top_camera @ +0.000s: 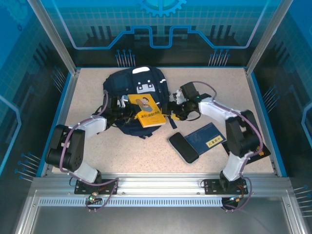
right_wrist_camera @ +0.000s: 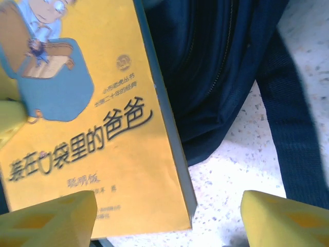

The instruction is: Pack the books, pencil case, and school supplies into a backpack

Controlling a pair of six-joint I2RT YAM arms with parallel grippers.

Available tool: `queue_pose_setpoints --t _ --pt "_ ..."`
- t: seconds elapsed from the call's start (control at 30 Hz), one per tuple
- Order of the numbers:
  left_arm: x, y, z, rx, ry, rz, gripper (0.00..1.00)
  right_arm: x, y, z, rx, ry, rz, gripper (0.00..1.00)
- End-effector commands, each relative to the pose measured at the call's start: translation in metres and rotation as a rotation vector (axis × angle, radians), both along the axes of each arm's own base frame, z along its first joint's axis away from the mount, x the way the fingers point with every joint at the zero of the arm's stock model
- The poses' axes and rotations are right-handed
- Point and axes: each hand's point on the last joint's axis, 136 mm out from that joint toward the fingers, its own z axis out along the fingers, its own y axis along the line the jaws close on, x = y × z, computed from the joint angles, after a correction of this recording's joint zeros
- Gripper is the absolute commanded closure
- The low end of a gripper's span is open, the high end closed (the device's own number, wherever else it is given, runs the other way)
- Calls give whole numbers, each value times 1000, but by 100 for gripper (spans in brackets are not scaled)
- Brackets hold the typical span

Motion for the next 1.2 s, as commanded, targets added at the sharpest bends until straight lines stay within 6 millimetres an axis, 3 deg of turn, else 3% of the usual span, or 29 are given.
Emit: queue_pose_setpoints --t 0.0,0.13,0.33,0.63,0.83,1.17 --pt "15 -2 68 -80 -198 30 90 10 1 46 154 -100 -96 18" --pt "22 0 109 -155 -282 81 90 1 17 80 373 -136 -145 8" --pt "30 5 139 -235 -319 151 90 -9 43 115 558 -132 -187 0" --pt "34 11 163 -325 -339 210 90 4 68 125 708 -40 -285 1" --pt "32 16 165 -329 -335 247 91 14 68 133 777 -62 -363 11" --pt "27 13 162 -334 -319 246 90 22 75 127 796 -24 -397 49"
